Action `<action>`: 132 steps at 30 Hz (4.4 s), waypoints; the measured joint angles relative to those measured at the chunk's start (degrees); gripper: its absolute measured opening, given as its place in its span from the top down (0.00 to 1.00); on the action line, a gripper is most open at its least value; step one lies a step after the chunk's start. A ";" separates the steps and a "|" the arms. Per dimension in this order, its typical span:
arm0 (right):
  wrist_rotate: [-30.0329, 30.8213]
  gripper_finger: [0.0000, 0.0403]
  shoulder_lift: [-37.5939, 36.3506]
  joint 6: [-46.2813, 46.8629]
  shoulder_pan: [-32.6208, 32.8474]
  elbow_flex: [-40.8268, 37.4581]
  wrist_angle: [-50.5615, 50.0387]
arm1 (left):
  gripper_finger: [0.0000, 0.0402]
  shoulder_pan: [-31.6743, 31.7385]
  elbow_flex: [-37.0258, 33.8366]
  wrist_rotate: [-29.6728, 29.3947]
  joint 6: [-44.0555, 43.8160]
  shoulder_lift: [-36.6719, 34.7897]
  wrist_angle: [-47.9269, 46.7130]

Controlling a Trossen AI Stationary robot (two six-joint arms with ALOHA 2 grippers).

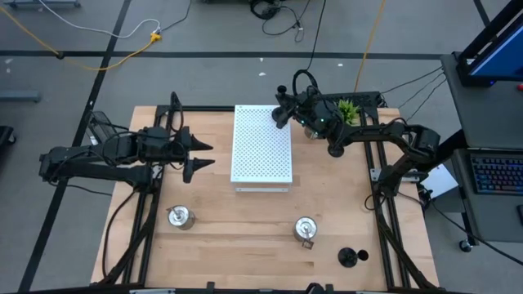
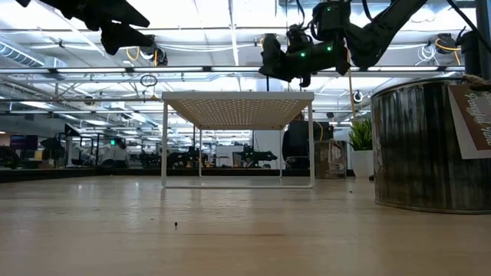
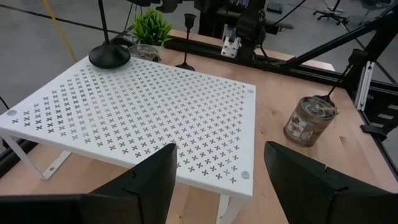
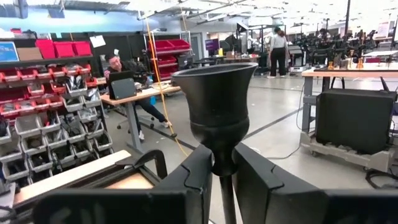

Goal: Pick & Place candle stick holders
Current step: Put the top left black candle holder on the shelf, then put the top black candle holder on the shelf aligned with the other black candle holder

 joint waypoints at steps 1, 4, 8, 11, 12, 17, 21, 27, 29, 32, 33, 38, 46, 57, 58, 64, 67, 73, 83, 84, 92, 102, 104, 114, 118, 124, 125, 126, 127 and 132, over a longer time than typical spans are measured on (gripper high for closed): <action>0.00 0.89 0.00 0.08 0.00 0.00 -0.22 | 0.38 0.00 0.00 0.00 0.00 0.04 -0.03; -0.02 0.89 0.00 1.57 0.00 0.00 -0.32 | 0.38 0.00 0.00 0.00 0.17 0.02 0.00; -0.04 0.89 0.00 2.12 0.00 0.00 -0.94 | 0.38 0.00 0.00 0.02 0.17 0.02 -0.03; -0.04 0.89 0.00 2.12 0.00 0.00 -0.81 | 0.38 0.00 0.00 0.03 0.17 0.02 -0.04; -0.04 0.89 0.00 2.12 0.00 0.00 -0.81 | 0.38 0.00 0.00 0.04 0.17 0.02 -0.04; -0.07 0.84 0.00 3.15 0.00 0.00 -0.80 | 0.38 0.00 0.00 0.04 0.16 0.02 -0.06; -0.10 0.76 0.00 3.42 0.00 0.00 -0.77 | 0.38 0.00 0.00 0.07 0.33 0.02 -0.08; -0.09 0.65 0.00 3.43 0.02 0.00 -0.74 | 0.38 0.00 0.00 0.09 0.68 0.02 -0.07; -0.07 0.62 0.00 3.43 0.02 0.00 -0.74 | 0.38 0.00 0.00 0.09 0.70 0.02 -0.06; -0.03 0.58 0.00 3.41 0.02 0.00 -0.75 | 0.38 0.00 0.00 0.09 0.70 0.02 -0.06; -0.04 0.57 0.00 3.41 0.02 0.00 -0.75 | 0.38 0.00 0.00 0.11 0.71 0.02 -0.06; -0.05 0.48 0.00 2.99 0.06 0.00 -1.28 | 0.38 0.00 0.00 0.11 0.75 0.02 -0.06; -0.07 0.37 -2.67 1.13 0.28 0.04 -8.37 | 0.38 0.00 0.00 0.09 0.76 0.02 0.03; -0.01 0.37 -12.42 -1.57 1.12 0.02 -26.31 | 0.38 0.00 0.00 0.04 0.74 0.02 0.15; -0.03 0.37 -13.26 -1.57 1.46 0.02 -27.46 | 0.38 0.00 -0.02 0.04 0.75 0.02 0.16; 0.04 0.37 -16.70 -2.01 4.13 0.02 -33.68 | 0.38 0.00 -0.02 0.02 0.76 0.02 0.18; 0.12 0.37 -18.30 -2.05 5.25 0.02 -36.00 | 0.38 0.00 -0.02 0.02 0.74 0.02 0.18; 0.13 0.38 -21.14 -2.45 6.79 0.02 -42.96 | 0.38 0.00 -0.02 0.01 0.73 0.02 0.18; 1.73 0.38 -31.24 -4.54 7.78 0.02 -60.01 | 0.38 0.00 -0.02 0.00 0.25 0.02 0.18; 2.66 0.38 -32.61 -4.17 7.78 0.02 -61.55 | 0.38 0.00 -0.02 0.00 0.19 0.02 0.18; 4.67 0.38 -41.91 -1.51 7.76 0.02 -70.73 | 0.38 0.00 -0.02 0.00 0.20 0.02 0.17; 4.61 0.38 -48.55 4.72 7.78 0.02 -82.40 | 0.38 0.00 -0.04 -0.01 0.15 0.01 0.17; 4.50 0.38 -48.90 6.60 7.77 0.02 -85.79 | 0.38 0.00 -0.04 -0.02 0.13 0.00 0.18; 4.91 0.38 -48.89 16.78 7.61 0.02 -93.63 | 0.38 0.00 -0.04 -0.04 0.01 0.02 0.18; 4.68 0.38 -48.89 20.72 6.83 0.02 -93.39 | 0.38 0.00 -0.04 -0.07 -0.29 0.02 0.39; 4.68 0.38 -48.87 28.00 5.07 0.02 -96.22 | 0.38 0.00 -0.04 -0.07 -0.44 0.01 1.59; 4.67 0.38 -48.87 29.32 4.64 0.02 -96.79 | 0.38 0.00 -0.04 -0.07 -0.44 0.01 1.58; 4.66 0.38 -48.87 30.38 4.25 0.02 -97.46 | 0.38 0.00 -0.04 -0.07 -0.45 0.02 1.58; 4.68 0.38 -48.87 31.40 3.82 0.02 -98.11 | 0.38 0.00 -0.04 -0.07 -0.55 0.00 1.58; 4.66 0.38 -48.87 35.08 1.72 0.02 -101.90 | 0.38 0.00 -0.04 -0.07 -0.66 0.02 1.56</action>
